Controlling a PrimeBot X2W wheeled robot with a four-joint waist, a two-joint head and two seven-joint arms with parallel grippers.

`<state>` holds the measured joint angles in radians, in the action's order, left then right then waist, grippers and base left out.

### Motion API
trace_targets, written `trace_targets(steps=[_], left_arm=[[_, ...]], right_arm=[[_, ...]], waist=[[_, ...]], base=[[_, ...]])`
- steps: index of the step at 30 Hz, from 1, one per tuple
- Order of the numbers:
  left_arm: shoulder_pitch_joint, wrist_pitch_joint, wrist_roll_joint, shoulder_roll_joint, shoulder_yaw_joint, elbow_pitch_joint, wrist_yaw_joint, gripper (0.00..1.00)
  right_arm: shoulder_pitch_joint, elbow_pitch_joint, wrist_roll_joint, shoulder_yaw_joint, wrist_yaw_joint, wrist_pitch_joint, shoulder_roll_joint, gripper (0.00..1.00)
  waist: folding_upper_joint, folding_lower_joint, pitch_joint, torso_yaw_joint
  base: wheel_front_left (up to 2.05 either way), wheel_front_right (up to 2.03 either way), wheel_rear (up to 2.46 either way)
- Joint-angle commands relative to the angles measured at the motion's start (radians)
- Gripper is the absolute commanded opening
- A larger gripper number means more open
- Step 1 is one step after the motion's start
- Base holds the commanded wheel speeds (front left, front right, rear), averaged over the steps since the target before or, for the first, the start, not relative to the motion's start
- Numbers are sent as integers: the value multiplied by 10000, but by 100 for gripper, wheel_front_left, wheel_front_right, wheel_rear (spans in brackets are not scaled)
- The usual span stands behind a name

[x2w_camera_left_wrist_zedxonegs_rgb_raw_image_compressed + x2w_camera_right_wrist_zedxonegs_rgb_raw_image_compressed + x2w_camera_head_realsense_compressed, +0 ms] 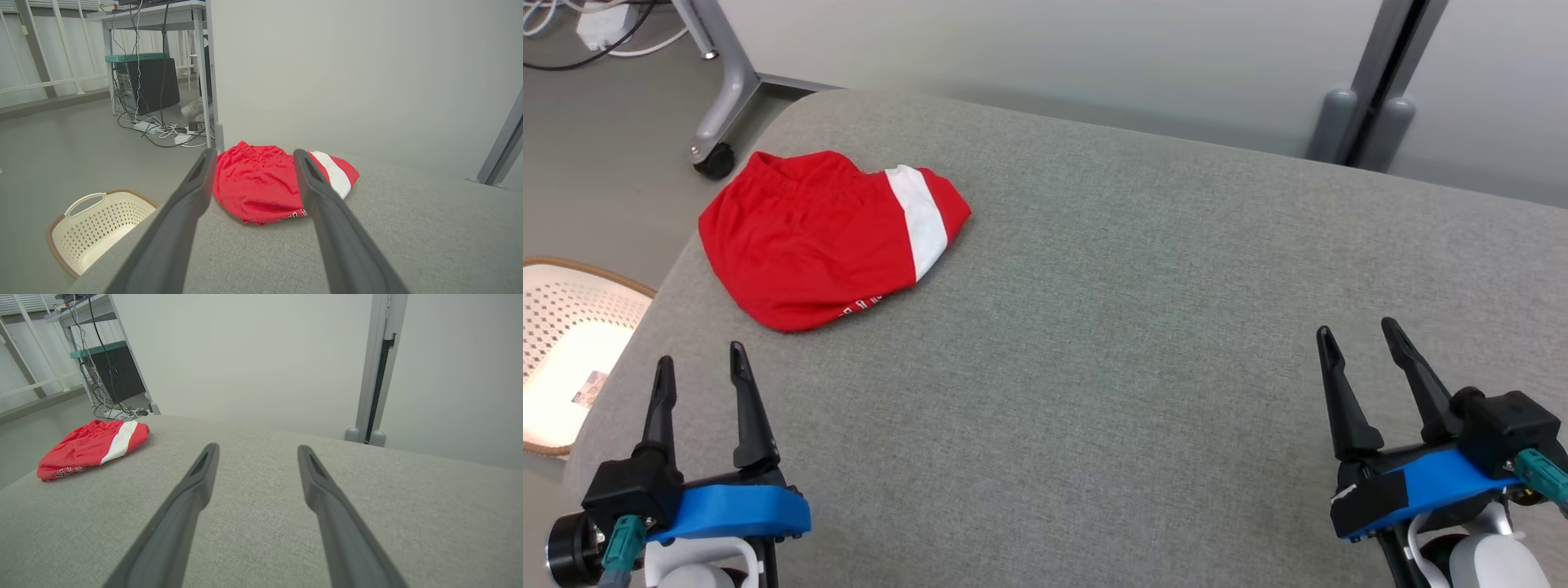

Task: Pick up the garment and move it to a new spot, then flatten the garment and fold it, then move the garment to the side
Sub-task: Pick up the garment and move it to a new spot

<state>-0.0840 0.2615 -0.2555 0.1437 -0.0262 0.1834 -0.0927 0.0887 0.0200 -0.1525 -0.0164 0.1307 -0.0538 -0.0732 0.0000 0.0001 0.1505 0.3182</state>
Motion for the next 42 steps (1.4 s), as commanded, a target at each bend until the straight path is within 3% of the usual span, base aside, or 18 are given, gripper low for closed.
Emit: trace_targets(steps=[1,13,24,33,42], left_arm=[[58,42,-36,33,64,-48,-59,100],[-74,46,-149,109,253,-95,-106,100],[-2928,-474,-353,954,433,458,296,100],[-5696,-1216,-570,1769,616,2227,591,100],[-7244,-2174,-711,1956,293,4908,931,100]], right_arm=[[113,0,-4,26,5,17,-73,100],[194,-4,-27,125,5,59,-169,100],[666,-785,129,-215,4,315,-596,100],[909,-1797,242,-801,5,557,-1005,100],[937,-2785,112,-1416,5,640,-1113,100]], waist=[[0,-1,110,172],[0,-1,221,114],[0,-1,1395,-928],[0,-1,3104,-1902],[0,-1,4208,-2271]], base=[[0,0,0],[0,0,0],[0,0,0],[0,0,0],[0,0,0]])
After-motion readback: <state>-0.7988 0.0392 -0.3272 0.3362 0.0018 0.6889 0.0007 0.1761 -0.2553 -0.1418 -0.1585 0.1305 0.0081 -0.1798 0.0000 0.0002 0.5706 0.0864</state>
